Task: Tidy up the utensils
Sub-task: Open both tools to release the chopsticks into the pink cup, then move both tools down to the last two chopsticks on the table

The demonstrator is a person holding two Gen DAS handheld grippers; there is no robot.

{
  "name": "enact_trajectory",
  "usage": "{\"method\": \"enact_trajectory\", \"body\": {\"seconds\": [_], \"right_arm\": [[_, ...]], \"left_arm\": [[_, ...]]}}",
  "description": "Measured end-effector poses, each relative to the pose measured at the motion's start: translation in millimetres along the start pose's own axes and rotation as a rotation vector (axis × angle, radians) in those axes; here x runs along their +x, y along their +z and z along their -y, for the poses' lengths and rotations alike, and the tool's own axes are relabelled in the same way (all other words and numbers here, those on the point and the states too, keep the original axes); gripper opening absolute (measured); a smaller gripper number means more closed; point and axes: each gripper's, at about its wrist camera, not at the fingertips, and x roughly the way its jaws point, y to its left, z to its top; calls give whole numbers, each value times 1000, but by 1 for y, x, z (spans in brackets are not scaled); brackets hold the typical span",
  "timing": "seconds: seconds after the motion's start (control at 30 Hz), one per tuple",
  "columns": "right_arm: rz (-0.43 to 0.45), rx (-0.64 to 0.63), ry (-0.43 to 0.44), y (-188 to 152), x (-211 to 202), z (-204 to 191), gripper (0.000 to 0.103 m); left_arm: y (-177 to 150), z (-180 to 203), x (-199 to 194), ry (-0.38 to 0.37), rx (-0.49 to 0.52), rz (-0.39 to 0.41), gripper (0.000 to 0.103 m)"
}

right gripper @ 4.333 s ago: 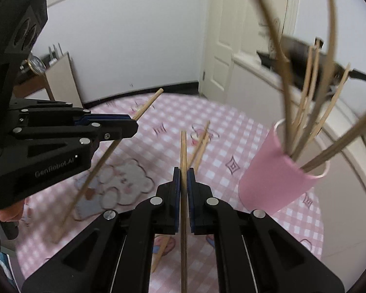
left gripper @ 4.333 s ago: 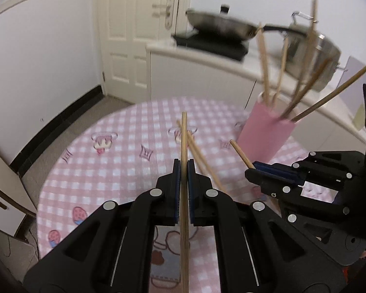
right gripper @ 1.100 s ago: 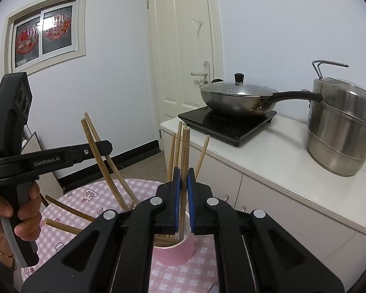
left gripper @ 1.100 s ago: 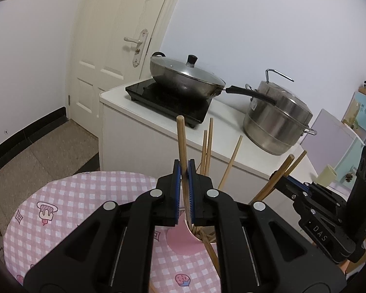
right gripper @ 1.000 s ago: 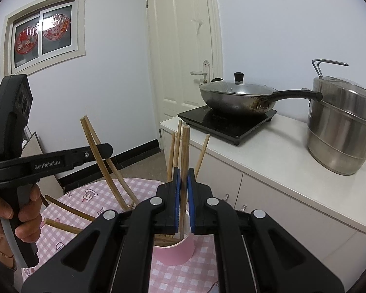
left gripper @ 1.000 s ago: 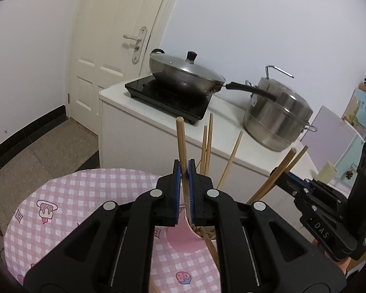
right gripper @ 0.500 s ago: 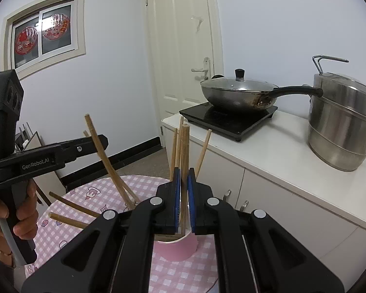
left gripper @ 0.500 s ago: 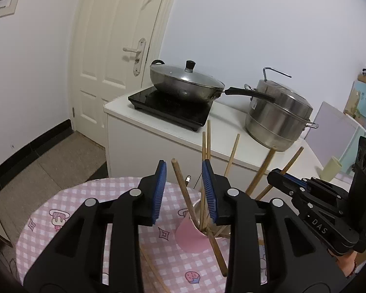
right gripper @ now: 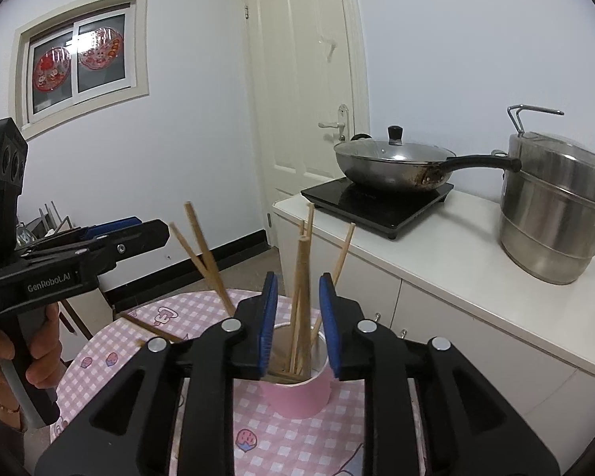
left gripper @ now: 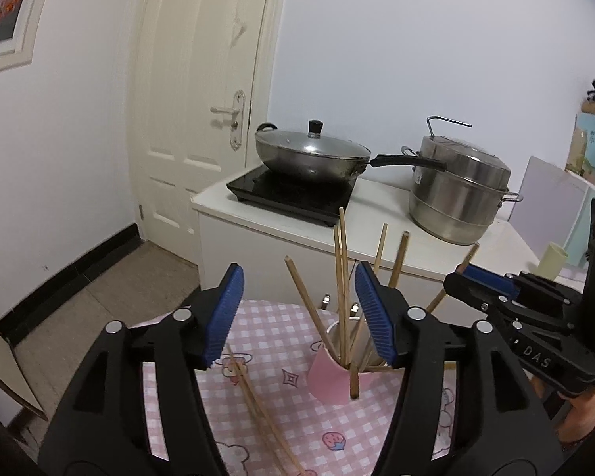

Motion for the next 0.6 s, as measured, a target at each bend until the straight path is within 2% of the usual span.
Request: {"method": "enact_trajectory", "body": {"seconds": [0.37, 0.6], "right_arm": [[40, -37, 55, -11, -31, -28, 32], [44, -86, 92, -30, -41, -54, 35]], "left_arm": [[-21, 10, -58, 86, 83, 97, 68], [-42, 2, -87, 111, 57, 131, 73]]}}
